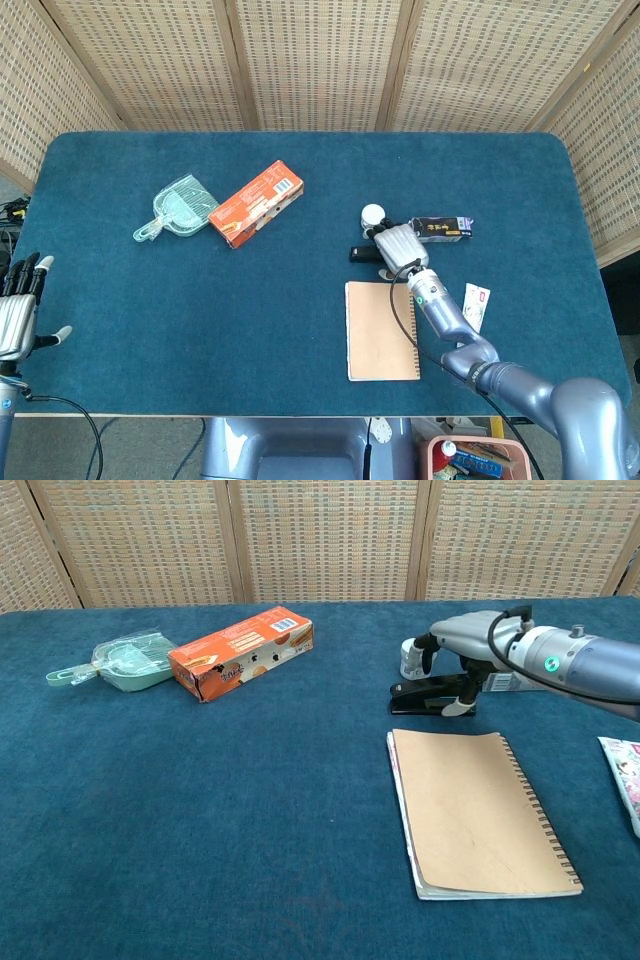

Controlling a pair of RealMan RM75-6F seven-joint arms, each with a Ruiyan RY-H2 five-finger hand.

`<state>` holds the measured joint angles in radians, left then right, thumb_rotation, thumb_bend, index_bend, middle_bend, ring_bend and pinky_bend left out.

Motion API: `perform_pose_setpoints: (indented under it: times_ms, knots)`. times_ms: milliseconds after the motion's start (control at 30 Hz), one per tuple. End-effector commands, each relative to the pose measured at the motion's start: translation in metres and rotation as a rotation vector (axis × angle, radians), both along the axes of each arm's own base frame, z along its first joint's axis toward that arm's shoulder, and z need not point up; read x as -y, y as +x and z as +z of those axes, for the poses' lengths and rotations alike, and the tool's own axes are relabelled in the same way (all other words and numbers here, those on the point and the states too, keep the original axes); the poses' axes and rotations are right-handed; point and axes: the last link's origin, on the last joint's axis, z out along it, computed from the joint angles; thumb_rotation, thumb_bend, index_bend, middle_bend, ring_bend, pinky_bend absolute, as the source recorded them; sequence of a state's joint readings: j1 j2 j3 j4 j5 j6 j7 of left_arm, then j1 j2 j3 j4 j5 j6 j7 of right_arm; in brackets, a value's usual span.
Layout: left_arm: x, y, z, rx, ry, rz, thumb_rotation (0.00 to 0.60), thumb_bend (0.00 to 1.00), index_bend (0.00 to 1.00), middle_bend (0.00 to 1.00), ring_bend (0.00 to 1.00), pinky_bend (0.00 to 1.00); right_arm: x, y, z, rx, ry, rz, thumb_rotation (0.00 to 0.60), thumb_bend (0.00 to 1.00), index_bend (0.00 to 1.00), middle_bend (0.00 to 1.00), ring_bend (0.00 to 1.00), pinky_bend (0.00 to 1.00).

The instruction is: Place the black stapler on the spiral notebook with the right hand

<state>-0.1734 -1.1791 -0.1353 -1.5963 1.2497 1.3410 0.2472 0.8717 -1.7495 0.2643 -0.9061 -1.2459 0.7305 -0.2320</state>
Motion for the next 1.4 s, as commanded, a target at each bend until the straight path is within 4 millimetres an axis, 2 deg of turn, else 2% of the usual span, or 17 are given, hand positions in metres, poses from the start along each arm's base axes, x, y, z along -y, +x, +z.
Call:
perform_pose_setpoints:
  times_ms: [33,167,400,567,700,867,967,1000,1100,1233,1400]
  knots:
    - [0.0,0.0,0.001,0.001,0.0,0.0,0.6,0.03,0.0,0.0,0.0,0.0,0.001,0.005,-0.011,-0.014,0.012,0.005,0.6,0.18,0.29,0.32,0.19,0.4]
    - [0.0,0.0,0.002,0.006,0.003,-0.002,0.6,0.03,0.0,0.0,0.0,0.0,0.004,0.008,-0.021,-0.032,0.01,0.005,0.6,0.22,0.34,0.36,0.23,0.41]
    - [0.001,-0.001,0.004,0.013,0.007,0.001,0.6,0.04,0.0,0.0,0.0,0.0,0.009,0.013,-0.028,-0.035,-0.005,0.005,0.6,0.41,0.54,0.57,0.41,0.52]
    - [0.001,0.0,0.004,0.014,0.005,-0.001,0.6,0.04,0.0,0.0,0.0,0.0,0.007,0.017,-0.023,-0.005,-0.029,0.046,0.6,0.42,0.55,0.57,0.42,0.53]
    - [0.001,0.0,0.004,0.015,0.001,-0.002,0.6,0.03,0.0,0.0,0.0,0.0,0.0,0.023,-0.01,0.031,-0.035,0.106,0.6,0.43,0.55,0.58,0.42,0.53]
    - [0.002,0.002,0.002,0.018,-0.006,-0.008,0.6,0.03,0.0,0.0,0.0,0.0,-0.024,0.035,0.015,0.072,-0.023,0.226,0.6,0.43,0.55,0.58,0.43,0.53]
    - [0.004,0.004,0.002,0.02,-0.007,-0.019,0.6,0.04,0.0,0.0,0.0,0.0,-0.051,0.035,0.033,0.082,0.016,0.301,0.6,0.43,0.55,0.58,0.43,0.53]
    - [0.005,0.005,0.003,0.023,-0.008,-0.023,0.6,0.03,0.0,0.0,0.0,0.0,-0.064,0.033,0.04,0.077,0.044,0.333,0.6,0.43,0.55,0.58,0.43,0.53]
    - [0.006,0.007,0.003,0.025,-0.013,-0.033,0.6,0.04,0.0,0.0,0.0,0.0,-0.088,0.026,0.051,0.044,0.117,0.403,0.6,0.43,0.55,0.58,0.43,0.53]
    - [0.008,0.009,0.003,0.028,-0.015,-0.043,0.6,0.04,0.0,0.0,0.0,0.0,-0.106,0.014,0.06,-0.03,0.183,0.523,0.6,0.43,0.55,0.58,0.43,0.53]
    - [0.009,0.01,0.002,0.027,-0.022,-0.051,0.6,0.04,0.0,0.0,0.0,0.0,-0.121,0.001,0.061,-0.072,0.257,0.63,0.6,0.43,0.55,0.58,0.43,0.54]
